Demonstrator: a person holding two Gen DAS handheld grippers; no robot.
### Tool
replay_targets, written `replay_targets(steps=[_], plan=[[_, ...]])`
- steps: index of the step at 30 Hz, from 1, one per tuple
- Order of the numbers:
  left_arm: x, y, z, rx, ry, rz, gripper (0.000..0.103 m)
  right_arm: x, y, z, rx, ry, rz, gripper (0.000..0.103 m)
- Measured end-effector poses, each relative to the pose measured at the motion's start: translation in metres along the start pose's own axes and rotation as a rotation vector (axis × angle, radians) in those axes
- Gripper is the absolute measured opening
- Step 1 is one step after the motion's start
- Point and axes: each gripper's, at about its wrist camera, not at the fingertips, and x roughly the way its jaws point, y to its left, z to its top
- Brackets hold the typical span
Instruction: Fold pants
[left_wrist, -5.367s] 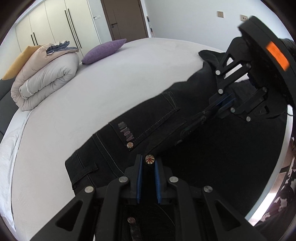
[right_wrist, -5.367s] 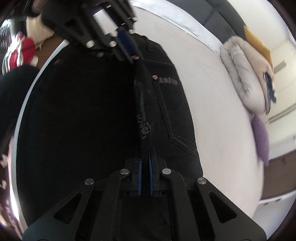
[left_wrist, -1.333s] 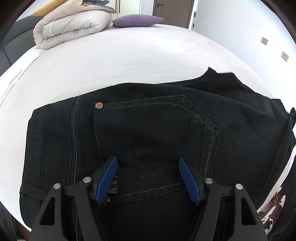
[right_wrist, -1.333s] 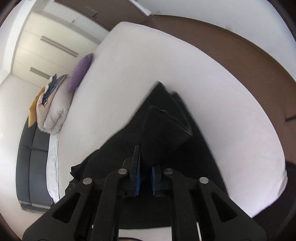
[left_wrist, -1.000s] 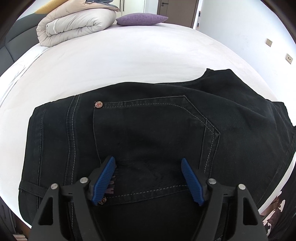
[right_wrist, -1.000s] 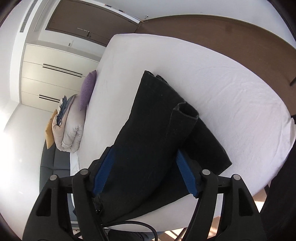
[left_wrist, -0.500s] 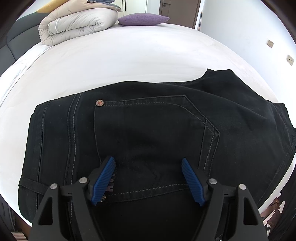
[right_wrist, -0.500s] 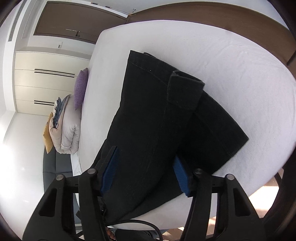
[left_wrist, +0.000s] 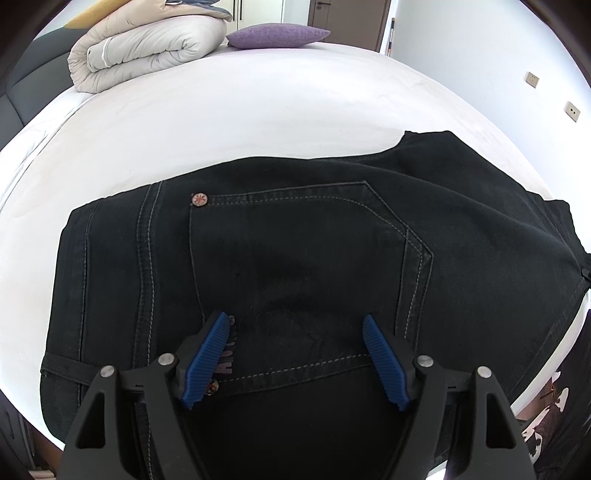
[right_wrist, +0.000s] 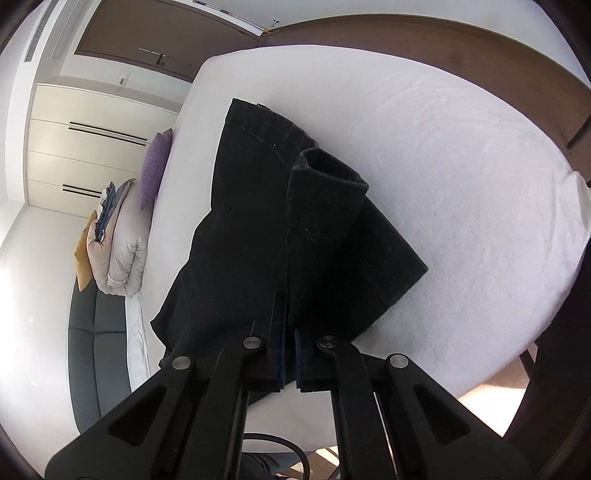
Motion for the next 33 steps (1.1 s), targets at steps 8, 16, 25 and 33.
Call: replay_targets(steps=[8,16,25,33], plan=[[-0.006,0.009,-0.002,0.008,0.017,-0.001,0.076,-0.014,-0.029,-0.003,0.053,0.006,0.029,0.002],[-0.009,0.02,-0.008,0.009,0.014,-0.005,0.076,-0.05,-0.043,0.015,0.077,-0.069,0.044,0.013],[-0.013,0.039,-0.023,-0.01,0.011,0.002,0.084,-0.008,0.065,-0.042,-0.19,0.14,0.231,0.065],[-0.013,0.051,-0.029,-0.021,0.0,-0.004,0.085,0.104,0.112,-0.107,-0.136,0.553,0.376,0.063]])
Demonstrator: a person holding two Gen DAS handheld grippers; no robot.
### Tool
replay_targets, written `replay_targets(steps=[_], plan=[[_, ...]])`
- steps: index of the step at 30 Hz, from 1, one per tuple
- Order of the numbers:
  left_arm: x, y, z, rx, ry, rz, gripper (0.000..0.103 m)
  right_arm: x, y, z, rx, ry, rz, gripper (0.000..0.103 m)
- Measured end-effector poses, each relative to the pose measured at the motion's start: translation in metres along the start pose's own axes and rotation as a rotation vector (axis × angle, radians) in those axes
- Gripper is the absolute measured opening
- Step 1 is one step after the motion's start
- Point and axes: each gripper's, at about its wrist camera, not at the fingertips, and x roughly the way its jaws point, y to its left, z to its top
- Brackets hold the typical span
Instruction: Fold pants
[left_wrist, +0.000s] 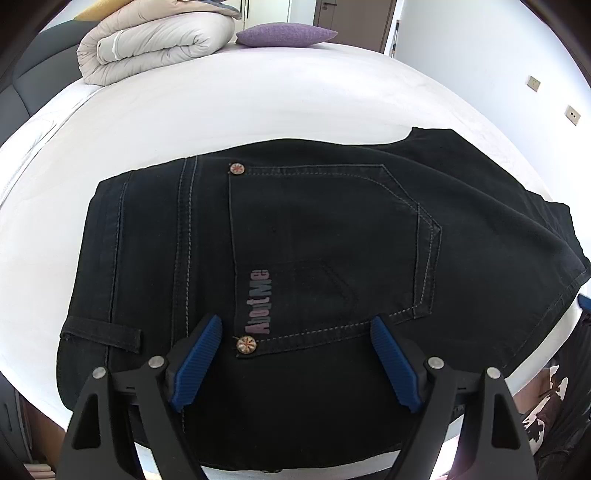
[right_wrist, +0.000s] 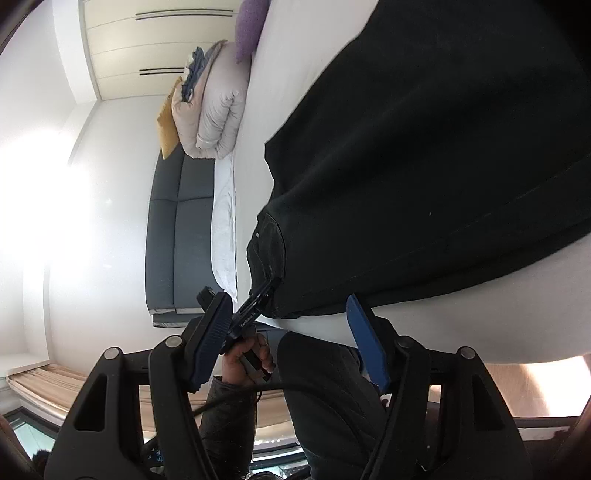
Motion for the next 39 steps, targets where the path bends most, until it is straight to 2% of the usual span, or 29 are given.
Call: replay_targets(steps=[8,14,16,18,23,24,31,39], plan=[[-0.001,-0.014,-0.001,-0.002,-0.008,0.003,0.086,0.054,-0.031,-0.009,0.082,0.072,-0.01,0.062],[-0.002,-0.018,0.0,-0.001,-0.007,0.006,0.087,0.055,-0.038,-0.017,0.098,0.082,-0.015,0.062],[-0.002,-0.02,0.0,0.0,-0.005,0.01,0.087,0.048,-0.04,-0.014,0.114,0.088,-0.017,0.055],[-0.002,-0.022,0.001,0.0,-0.004,0.011,0.087,0.054,-0.041,-0.012,0.125,0.096,-0.03,0.035],[-0.003,-0.021,0.0,0.001,-0.004,0.011,0.087,0.06,-0.053,-0.012,0.146,0.103,-0.054,0.005],[-0.002,-0.021,0.0,0.001,-0.004,0.011,0.087,0.06,-0.053,-0.014,0.131,0.105,-0.073,0.002],[-0.001,-0.026,0.0,0.015,0.003,0.008,0.088,0.04,-0.049,-0.029,0.048,0.097,-0.123,0.001],[-0.005,-0.025,-0.002,0.011,-0.002,0.013,0.087,0.025,-0.053,-0.038,0.016,0.076,-0.131,0.001]])
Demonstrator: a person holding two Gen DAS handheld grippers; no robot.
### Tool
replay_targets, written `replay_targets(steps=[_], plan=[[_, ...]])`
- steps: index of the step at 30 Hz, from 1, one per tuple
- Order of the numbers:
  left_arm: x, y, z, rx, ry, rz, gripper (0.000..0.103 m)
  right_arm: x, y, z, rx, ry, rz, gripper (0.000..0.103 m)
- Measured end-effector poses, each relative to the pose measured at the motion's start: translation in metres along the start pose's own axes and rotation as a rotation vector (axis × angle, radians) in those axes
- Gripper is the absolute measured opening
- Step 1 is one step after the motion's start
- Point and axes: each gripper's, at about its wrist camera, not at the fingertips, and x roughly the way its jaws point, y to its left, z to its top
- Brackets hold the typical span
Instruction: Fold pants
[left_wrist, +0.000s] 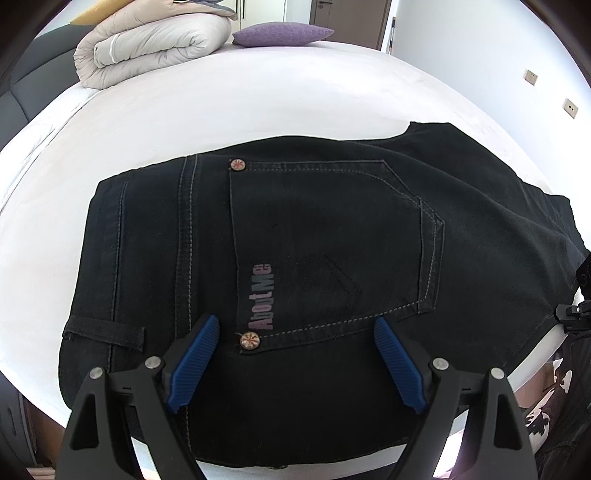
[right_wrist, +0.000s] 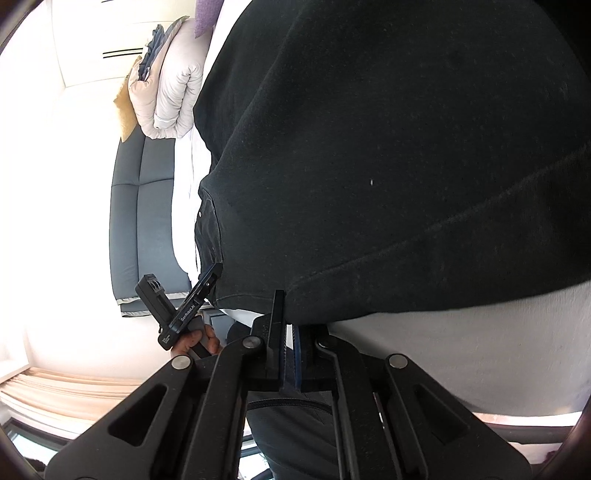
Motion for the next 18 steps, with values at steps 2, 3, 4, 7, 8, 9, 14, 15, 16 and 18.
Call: replay_targets(steps=[2,3,4,7,8,9,14,15,16,18], plan=[[-0.007,-0.001,0.002,-0.015,-0.007,0.0,0.084,0.0,0.0,-0.001,-0.011,-0.002,-0.009,0.001],[-0.013,-0.003,0.003,-0.026,-0.016,-0.012,0.078,-0.001,-0.001,-0.001,-0.011,-0.002,-0.008,0.001],[-0.021,-0.006,0.005,-0.032,-0.034,-0.028,0.077,0.0,0.0,0.0,-0.011,-0.004,-0.008,0.001],[-0.039,-0.024,0.015,-0.011,-0.095,-0.047,0.077,0.007,0.006,0.0,-0.011,-0.005,-0.008,0.001],[-0.041,-0.032,0.02,-0.004,-0.109,-0.059,0.077,0.01,0.007,0.0,-0.011,-0.005,-0.002,0.001],[-0.039,-0.038,0.025,0.0,-0.113,-0.076,0.077,0.011,0.006,0.0,-0.006,-0.001,0.013,0.001],[0.0,-0.079,0.042,0.059,-0.059,-0.132,0.077,0.004,0.007,-0.006,-0.021,0.019,-0.017,0.004],[0.012,-0.086,0.041,0.074,-0.029,-0.124,0.077,-0.001,0.011,-0.011,-0.041,0.026,-0.043,0.005],[0.021,-0.089,0.04,0.082,-0.005,-0.105,0.077,-0.009,0.015,-0.016,-0.062,0.031,-0.07,0.005],[0.025,-0.091,0.035,0.096,-0.019,-0.092,0.08,-0.029,0.027,-0.023,-0.123,0.012,-0.082,0.005]])
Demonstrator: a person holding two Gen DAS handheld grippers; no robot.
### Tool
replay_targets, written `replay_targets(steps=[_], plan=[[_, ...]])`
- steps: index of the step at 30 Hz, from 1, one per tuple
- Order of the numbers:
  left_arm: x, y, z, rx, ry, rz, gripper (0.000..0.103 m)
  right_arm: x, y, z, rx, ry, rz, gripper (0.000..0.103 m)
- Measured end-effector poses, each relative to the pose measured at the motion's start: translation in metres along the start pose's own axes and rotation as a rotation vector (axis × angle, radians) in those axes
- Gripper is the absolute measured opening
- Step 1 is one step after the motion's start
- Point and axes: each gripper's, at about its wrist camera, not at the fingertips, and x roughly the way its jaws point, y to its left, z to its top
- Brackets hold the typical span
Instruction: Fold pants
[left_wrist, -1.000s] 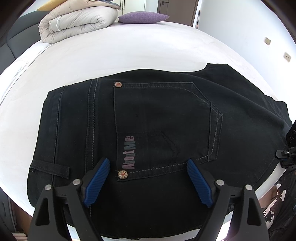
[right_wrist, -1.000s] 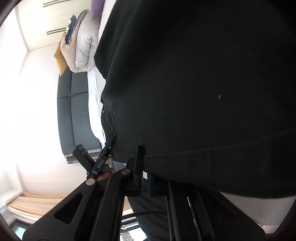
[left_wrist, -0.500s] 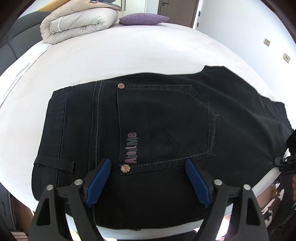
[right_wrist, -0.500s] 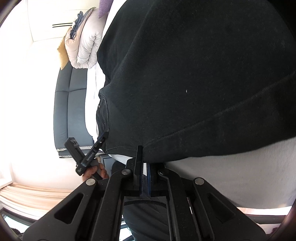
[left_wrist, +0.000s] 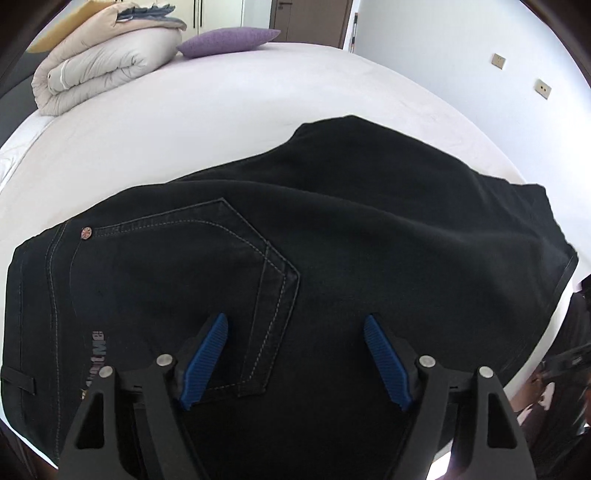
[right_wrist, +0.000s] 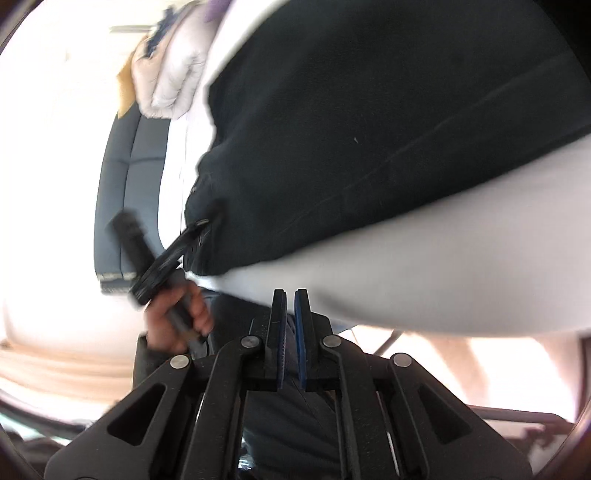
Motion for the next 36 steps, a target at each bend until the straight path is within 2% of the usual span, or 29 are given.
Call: replay_targets(steps=[3,6,8,11,14,16,18,21,25,31,32,33,34,36], plan=[[0.001,0.001,-0.004,0.006,-0.003,-0.003,0.081,-0.043,0.024,0.015,-0.073,-0.115,0.03,0.005],[0.0,0.002,-0.005,0.018,0.016,0.001,0.081,-0.057,0.044,0.057,-0.104,-0.188,0.058,0.005],[0.0,0.003,-0.005,0.018,0.027,0.002,0.081,-0.04,0.055,0.082,-0.104,-0.159,0.055,0.005],[0.005,-0.007,0.002,0.028,0.041,0.012,0.082,0.013,0.058,0.115,-0.035,-0.065,0.088,0.005],[0.002,-0.01,-0.007,0.037,0.049,0.014,0.083,0.064,0.048,0.134,-0.006,0.007,0.122,0.005],[0.001,-0.009,-0.01,0.042,0.054,0.012,0.083,0.084,0.027,0.137,0.048,0.016,0.05,0.005],[0.001,-0.008,-0.01,0.048,0.059,0.007,0.083,0.084,0.013,0.137,0.064,-0.006,0.109,0.001],[0.002,-0.008,-0.009,0.056,0.065,0.004,0.083,0.04,0.001,0.143,0.058,-0.157,0.062,0.001],[0.001,0.0,-0.011,0.065,0.067,0.0,0.083,-0.051,-0.059,0.156,0.214,-0.417,0.082,0.0],[-0.001,0.0,-0.015,0.064,0.057,0.0,0.083,-0.196,-0.103,0.145,0.309,-0.796,-0.067,0.001],[-0.002,0.0,-0.015,0.063,0.053,0.0,0.083,-0.217,-0.104,0.138,0.335,-0.865,-0.112,0.007],[-0.004,0.0,-0.016,0.062,0.047,0.0,0.083,-0.233,-0.103,0.131,0.356,-0.918,-0.137,0.007],[-0.005,0.0,-0.017,0.058,0.044,-0.001,0.082,-0.245,-0.1,0.124,0.365,-0.963,-0.132,0.007],[-0.014,0.0,-0.014,0.046,0.043,-0.004,0.081,-0.247,-0.081,0.121,0.313,-0.96,-0.107,0.007]])
